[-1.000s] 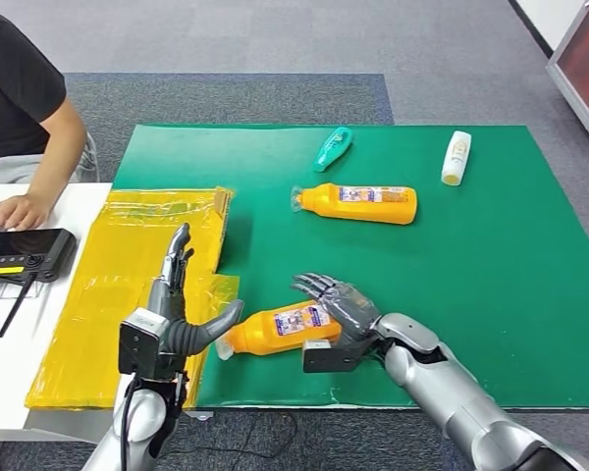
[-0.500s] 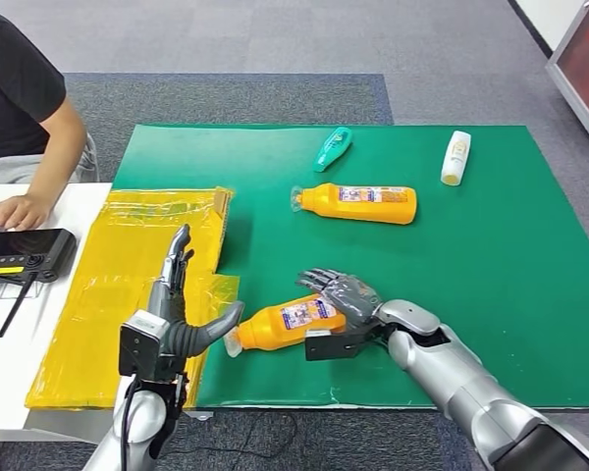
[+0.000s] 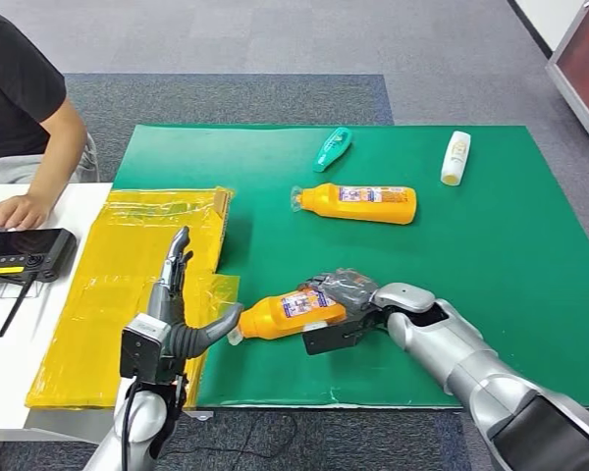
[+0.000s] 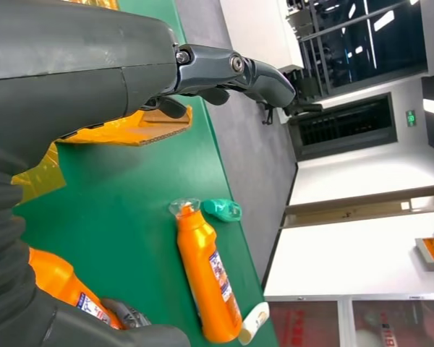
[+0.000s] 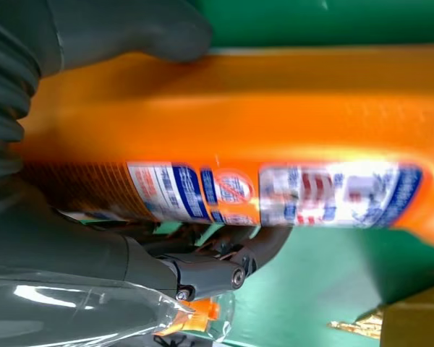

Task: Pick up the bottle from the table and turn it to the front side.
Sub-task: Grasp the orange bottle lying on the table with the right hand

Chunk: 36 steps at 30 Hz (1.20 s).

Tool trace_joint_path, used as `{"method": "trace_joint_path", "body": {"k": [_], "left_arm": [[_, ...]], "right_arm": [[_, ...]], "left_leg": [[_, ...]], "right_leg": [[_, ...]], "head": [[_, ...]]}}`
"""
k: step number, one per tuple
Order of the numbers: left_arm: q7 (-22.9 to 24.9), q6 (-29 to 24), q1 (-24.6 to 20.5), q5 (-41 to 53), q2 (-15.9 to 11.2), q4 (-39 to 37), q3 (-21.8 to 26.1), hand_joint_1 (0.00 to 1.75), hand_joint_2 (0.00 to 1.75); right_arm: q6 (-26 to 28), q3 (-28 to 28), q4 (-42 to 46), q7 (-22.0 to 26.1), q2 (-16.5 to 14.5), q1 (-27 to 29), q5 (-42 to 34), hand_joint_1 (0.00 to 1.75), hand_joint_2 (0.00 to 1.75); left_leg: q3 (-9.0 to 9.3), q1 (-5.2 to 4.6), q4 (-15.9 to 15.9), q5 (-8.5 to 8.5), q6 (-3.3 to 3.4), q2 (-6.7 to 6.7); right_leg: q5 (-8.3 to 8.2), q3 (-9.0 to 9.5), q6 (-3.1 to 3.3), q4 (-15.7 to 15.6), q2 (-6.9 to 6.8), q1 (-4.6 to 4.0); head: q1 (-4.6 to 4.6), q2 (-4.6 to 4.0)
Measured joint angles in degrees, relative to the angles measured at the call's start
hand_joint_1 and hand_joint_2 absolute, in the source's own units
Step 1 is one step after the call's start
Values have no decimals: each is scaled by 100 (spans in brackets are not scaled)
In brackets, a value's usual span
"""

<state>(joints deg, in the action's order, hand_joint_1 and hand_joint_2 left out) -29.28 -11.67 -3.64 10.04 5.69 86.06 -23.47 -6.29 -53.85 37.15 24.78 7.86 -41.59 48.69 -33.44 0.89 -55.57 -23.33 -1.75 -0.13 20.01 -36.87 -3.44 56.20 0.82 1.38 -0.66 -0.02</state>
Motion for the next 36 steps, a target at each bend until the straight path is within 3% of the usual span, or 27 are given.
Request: {"method": "trace_joint_path", "body": {"k": [8, 14, 20, 27, 36], "left_arm": [[-15, 1, -1, -9, 10, -18, 4, 0, 175], [-20, 48, 0, -9, 23, -17, 6, 0, 175], [10, 81, 6, 20, 23, -4, 6, 0, 175], [88, 139, 58, 44, 26, 92, 6, 0, 175], [110, 89, 76, 45, 26, 173, 6, 0, 175]], "right_arm": [[186, -177, -73, 185, -14, -78, -150, 175, 175], [910, -221, -5, 412, -6, 166, -379, 175, 175], [1246, -162, 287, 515, 35, 466, -409, 175, 175], [1847, 257, 988, 784, 45, 1017, -533, 175, 175], [2105, 876, 1694, 1008, 39, 1456, -715, 175, 175]], "left_leg": [[0, 0, 0, 0, 0, 0], [-6, 1, 0, 0, 0, 0], [-12, 1, 0, -1, 0, -1], [-21, 1, 0, -1, 0, -1], [-26, 0, 0, -1, 1, -1]], "right_leg": [[0, -2, 0, 0, 1, 0], [0, -7, 0, 0, 0, -1], [2, -10, -1, 0, -1, -1], [2, -19, -1, 0, -1, -1], [2, -22, -1, 0, -2, 0]], "head": [[1, 0], [1, 0], [-1, 0], [1, 0], [0, 0]]}}
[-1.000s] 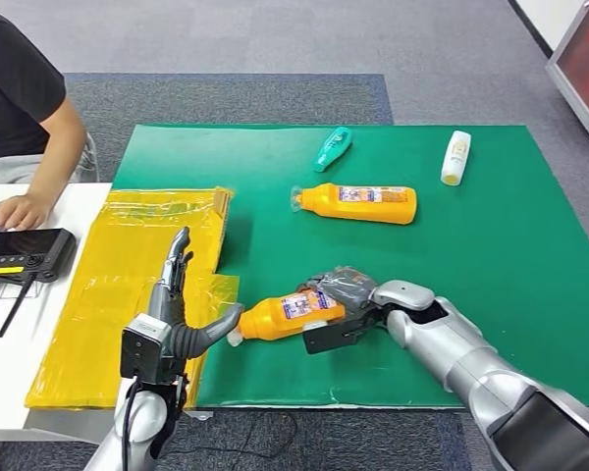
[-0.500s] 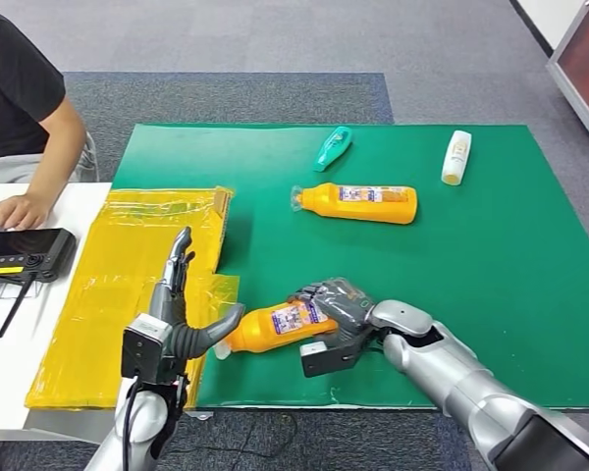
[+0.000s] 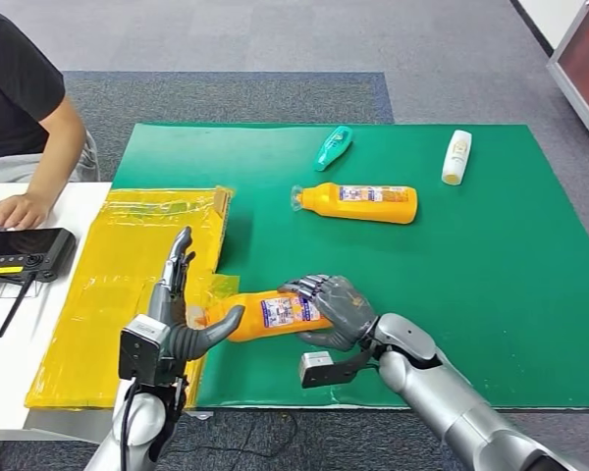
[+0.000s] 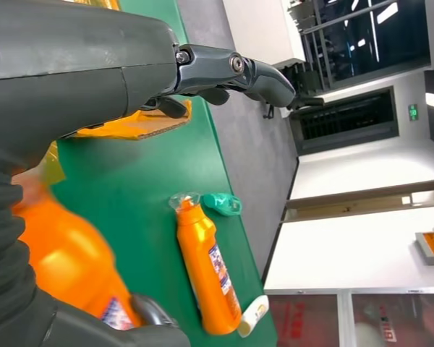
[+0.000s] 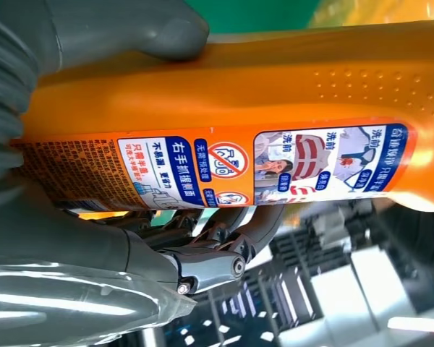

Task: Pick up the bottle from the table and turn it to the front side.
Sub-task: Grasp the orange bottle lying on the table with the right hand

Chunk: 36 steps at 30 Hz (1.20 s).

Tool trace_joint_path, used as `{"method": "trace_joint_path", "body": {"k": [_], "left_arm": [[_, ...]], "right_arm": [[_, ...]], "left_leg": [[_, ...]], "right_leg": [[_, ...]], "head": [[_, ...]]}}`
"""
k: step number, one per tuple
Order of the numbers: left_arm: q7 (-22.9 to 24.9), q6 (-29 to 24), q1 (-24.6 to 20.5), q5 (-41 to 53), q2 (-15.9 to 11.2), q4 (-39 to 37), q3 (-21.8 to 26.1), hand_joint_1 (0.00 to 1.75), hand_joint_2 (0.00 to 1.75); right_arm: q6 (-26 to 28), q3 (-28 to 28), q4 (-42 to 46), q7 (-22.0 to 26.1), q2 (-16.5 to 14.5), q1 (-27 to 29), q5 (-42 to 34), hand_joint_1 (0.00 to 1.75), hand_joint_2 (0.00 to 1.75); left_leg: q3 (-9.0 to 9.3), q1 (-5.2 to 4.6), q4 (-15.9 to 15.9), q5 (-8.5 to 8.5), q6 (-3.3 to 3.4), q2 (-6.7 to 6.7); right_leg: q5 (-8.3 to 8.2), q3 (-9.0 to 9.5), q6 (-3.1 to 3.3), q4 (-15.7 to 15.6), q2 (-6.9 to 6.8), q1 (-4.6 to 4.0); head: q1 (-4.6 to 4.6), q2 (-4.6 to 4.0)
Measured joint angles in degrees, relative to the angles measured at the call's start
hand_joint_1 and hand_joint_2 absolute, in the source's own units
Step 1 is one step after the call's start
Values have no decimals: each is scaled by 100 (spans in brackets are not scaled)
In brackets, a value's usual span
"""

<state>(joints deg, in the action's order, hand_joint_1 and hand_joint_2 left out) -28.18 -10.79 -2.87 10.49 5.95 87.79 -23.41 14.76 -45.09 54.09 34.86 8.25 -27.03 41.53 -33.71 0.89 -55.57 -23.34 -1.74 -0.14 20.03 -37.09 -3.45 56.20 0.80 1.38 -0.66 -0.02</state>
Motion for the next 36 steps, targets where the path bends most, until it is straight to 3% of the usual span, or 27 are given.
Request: {"method": "trace_joint_path", "body": {"k": [15, 22, 36], "left_arm": [[9, -62, 2, -19, -3, 16, -19, 0, 175], [-4, -189, 1, -24, -39, 68, -71, 0, 175], [-104, -558, 27, 9, -213, 562, -158, 0, 175]], "right_arm": [[12, 397, 327, 87, -17, 254, -225, 175, 175], [-197, 685, 589, 162, -157, 459, -794, 175, 175], [-80, 1116, 647, 191, -384, 563, -970, 175, 175]], "left_leg": [[-4, 0, 0, 0, 0, 0], [-9, 1, 0, 0, -1, 0], [-12, 0, 0, 0, -1, 0]], "right_leg": [[0, -4, 0, 0, 0, 0], [0, -12, 0, 1, 0, -1], [0, -14, 0, 1, 0, 0]], "head": [[0, 1], [1, 1], [0, 1]]}}
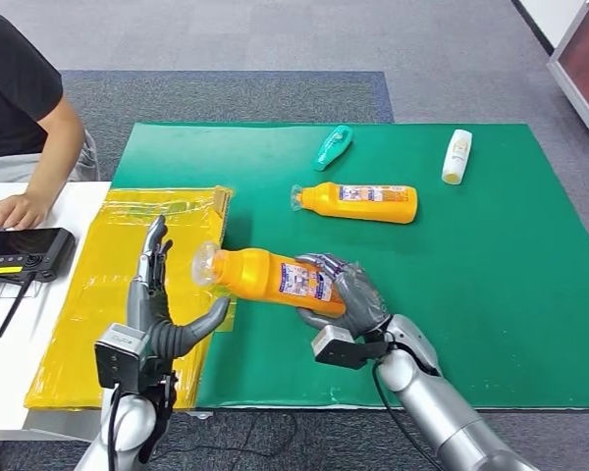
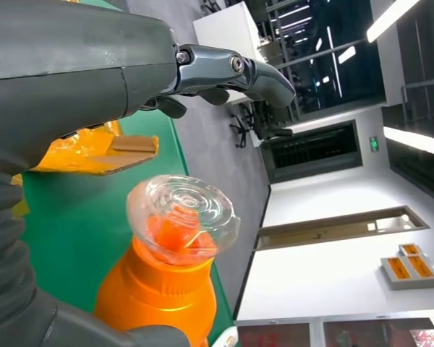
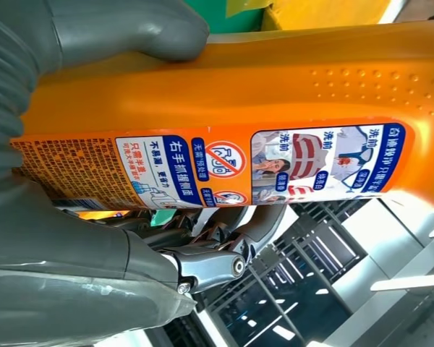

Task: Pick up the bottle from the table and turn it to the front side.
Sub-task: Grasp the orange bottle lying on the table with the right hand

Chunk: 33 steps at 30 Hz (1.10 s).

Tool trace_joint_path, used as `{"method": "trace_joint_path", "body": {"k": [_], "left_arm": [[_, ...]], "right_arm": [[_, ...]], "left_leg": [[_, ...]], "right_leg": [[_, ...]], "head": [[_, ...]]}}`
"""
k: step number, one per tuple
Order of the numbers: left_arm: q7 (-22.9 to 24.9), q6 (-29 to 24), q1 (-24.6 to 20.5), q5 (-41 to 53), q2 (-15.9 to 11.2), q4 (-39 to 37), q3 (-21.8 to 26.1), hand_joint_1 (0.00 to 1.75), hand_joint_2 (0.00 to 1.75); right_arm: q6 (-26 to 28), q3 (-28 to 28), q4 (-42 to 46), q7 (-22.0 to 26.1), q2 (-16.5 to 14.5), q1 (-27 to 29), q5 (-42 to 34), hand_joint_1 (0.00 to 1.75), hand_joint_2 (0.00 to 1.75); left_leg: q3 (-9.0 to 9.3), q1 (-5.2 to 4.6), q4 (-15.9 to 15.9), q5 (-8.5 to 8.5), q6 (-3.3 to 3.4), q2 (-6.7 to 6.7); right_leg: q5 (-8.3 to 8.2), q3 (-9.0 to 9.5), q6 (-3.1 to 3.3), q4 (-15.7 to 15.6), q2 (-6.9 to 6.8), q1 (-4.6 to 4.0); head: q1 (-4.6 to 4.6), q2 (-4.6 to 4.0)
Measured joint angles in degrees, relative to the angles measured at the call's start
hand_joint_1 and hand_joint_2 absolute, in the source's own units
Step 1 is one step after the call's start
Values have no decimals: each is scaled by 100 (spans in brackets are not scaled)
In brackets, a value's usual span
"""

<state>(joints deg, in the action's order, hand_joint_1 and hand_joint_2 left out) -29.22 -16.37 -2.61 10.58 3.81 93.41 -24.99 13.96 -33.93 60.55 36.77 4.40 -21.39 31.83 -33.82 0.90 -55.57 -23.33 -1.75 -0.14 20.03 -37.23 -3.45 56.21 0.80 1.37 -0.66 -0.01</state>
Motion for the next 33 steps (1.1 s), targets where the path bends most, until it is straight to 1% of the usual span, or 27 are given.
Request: {"method": "trace_joint_path", "body": {"k": [9, 20, 24, 28, 33], "left_arm": [[0, 13, -1, -136, -22, 5, -46, 0, 175], [0, 17, -1, -193, -23, 5, -49, 0, 175], [2, 97, -1, -496, -23, 4, -48, 0, 175], [31, 299, -1, -919, -15, -9, -45, 0, 175], [33, 372, -1, -1106, 18, -77, -45, 0, 175]], "right_arm": [[-17, 27, 119, 58, -102, 46, -76, 175, 175], [-13, 34, 152, 67, -117, 61, -122, 175, 175], [-4, 73, 271, 98, -147, 119, -270, 175, 175], [-1, 76, 432, 99, -152, 167, -318, 175, 175], [-56, 71, 693, 73, -161, 180, -455, 175, 175]], "left_leg": [[-1, 0, 0, 0, 0, 0], [-1, 0, 0, 0, 0, 0], [-1, 0, 0, 0, 0, 0], [-3, 0, 0, 0, 0, 0], [-3, 0, 0, 0, 0, 0]], "right_leg": [[0, -1, 0, 0, 0, 0], [0, -2, 0, 0, 0, 0], [0, -2, 0, 0, 0, 0], [0, -3, 0, 0, 0, 0], [0, -4, 0, 0, 0, 0]], "head": [[0, -1], [1, -1], [0, -1], [0, 1], [1, -1]]}}
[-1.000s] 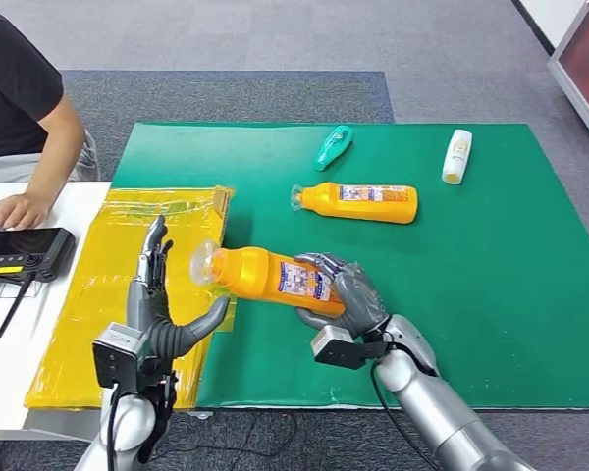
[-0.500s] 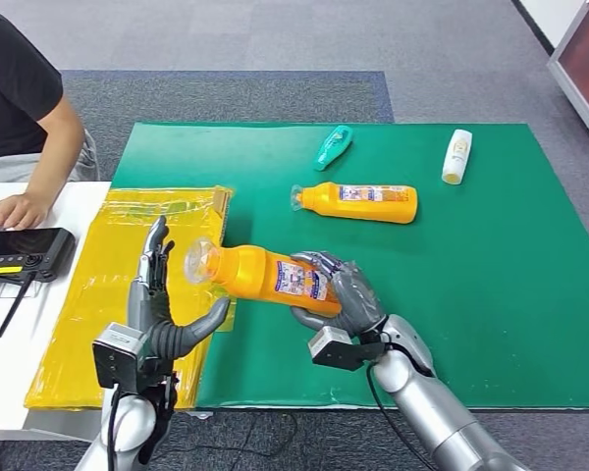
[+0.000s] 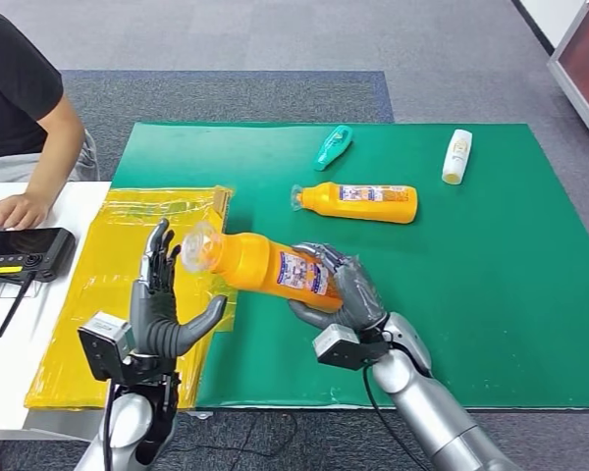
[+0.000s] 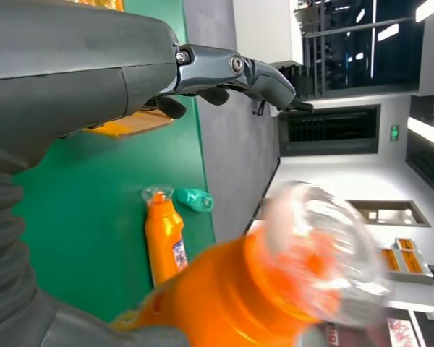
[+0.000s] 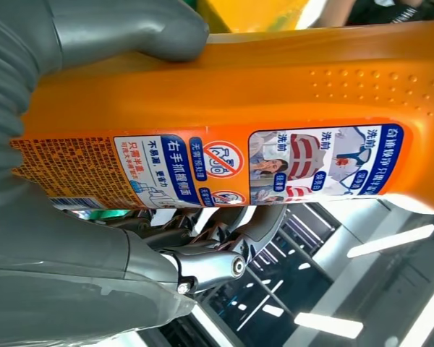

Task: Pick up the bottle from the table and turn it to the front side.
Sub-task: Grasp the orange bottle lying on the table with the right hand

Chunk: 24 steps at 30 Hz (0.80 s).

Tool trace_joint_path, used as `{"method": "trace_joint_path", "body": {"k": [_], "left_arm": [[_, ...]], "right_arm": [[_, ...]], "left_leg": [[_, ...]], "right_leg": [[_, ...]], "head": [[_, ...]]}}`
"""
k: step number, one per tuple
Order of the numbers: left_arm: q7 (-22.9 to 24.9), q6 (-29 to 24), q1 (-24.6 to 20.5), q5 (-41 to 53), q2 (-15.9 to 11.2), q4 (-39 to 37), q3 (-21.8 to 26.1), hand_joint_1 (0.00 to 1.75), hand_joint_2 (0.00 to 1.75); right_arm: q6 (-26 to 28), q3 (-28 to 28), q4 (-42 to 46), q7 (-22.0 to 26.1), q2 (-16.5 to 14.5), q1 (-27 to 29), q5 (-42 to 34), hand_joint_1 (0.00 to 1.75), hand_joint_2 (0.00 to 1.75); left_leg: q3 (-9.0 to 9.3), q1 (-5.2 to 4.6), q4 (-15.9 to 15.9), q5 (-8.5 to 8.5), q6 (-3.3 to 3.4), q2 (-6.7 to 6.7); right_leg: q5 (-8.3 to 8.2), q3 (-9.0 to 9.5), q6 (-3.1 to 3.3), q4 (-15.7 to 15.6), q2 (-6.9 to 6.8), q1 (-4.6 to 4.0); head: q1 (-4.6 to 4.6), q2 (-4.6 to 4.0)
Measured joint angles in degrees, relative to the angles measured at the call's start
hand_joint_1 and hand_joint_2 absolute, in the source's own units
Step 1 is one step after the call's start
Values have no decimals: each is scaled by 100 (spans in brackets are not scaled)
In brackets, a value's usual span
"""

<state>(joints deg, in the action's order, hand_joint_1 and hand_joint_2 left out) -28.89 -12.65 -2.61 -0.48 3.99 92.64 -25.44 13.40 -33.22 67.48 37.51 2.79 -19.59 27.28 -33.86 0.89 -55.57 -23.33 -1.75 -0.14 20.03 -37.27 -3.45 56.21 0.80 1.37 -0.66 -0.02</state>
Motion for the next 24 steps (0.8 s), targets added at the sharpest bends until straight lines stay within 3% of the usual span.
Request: {"method": "trace_joint_path", "body": {"k": [10, 24], "left_arm": [[-65, -73, 1, -251, 61, -183, 21, 0, 175], [-109, 228, -345, -555, 163, -575, -26, 0, 175]], "right_arm": [[-574, 14, 615, -94, -81, 151, -862, 175, 175], [-876, -42, 772, -131, -396, 160, -1263, 175, 175]], "left_leg": [[-4, 0, 0, 0, 0, 0], [-6, 0, 0, 1, -1, 0]], "right_leg": [[0, -5, 0, 0, 0, 0], [0, -6, 1, 0, 0, 0]], "head": [[-1, 0], [-1, 0]]}}
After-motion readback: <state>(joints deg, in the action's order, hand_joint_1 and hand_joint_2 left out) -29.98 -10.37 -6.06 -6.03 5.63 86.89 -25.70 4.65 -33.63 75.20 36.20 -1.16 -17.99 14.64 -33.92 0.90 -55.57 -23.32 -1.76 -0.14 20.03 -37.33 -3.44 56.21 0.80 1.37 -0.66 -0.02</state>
